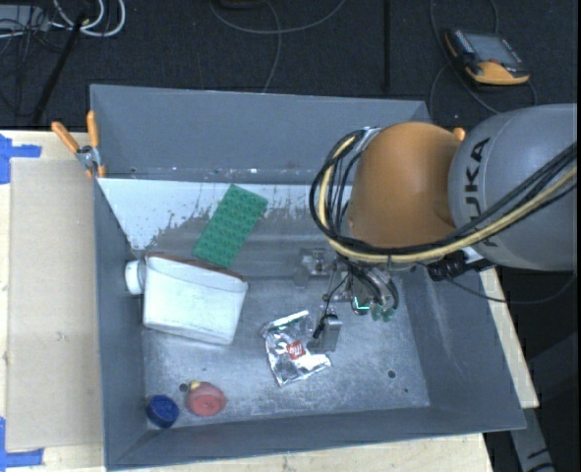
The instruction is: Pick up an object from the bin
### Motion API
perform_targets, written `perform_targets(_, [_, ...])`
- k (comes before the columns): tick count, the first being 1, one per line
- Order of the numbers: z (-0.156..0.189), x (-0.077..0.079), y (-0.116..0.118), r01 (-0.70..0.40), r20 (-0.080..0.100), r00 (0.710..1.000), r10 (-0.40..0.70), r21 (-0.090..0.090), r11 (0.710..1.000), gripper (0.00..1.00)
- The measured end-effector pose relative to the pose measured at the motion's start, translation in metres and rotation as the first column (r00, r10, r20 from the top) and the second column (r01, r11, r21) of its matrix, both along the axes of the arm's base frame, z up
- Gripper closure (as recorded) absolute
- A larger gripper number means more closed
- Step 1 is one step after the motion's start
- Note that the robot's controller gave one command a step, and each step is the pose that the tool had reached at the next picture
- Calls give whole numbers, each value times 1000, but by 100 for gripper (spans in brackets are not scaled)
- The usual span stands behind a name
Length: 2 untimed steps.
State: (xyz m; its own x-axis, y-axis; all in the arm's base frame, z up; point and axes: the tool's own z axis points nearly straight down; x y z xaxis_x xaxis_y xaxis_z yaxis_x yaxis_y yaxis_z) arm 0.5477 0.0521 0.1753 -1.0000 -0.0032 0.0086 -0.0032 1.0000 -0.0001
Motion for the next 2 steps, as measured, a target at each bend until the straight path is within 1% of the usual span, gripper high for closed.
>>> perform_targets(1, [-110,1,-2,-44,1,999,44,0,999,0])
perform_targets(2, [-106,4,-2,-41,8,999,41,1,999,100])
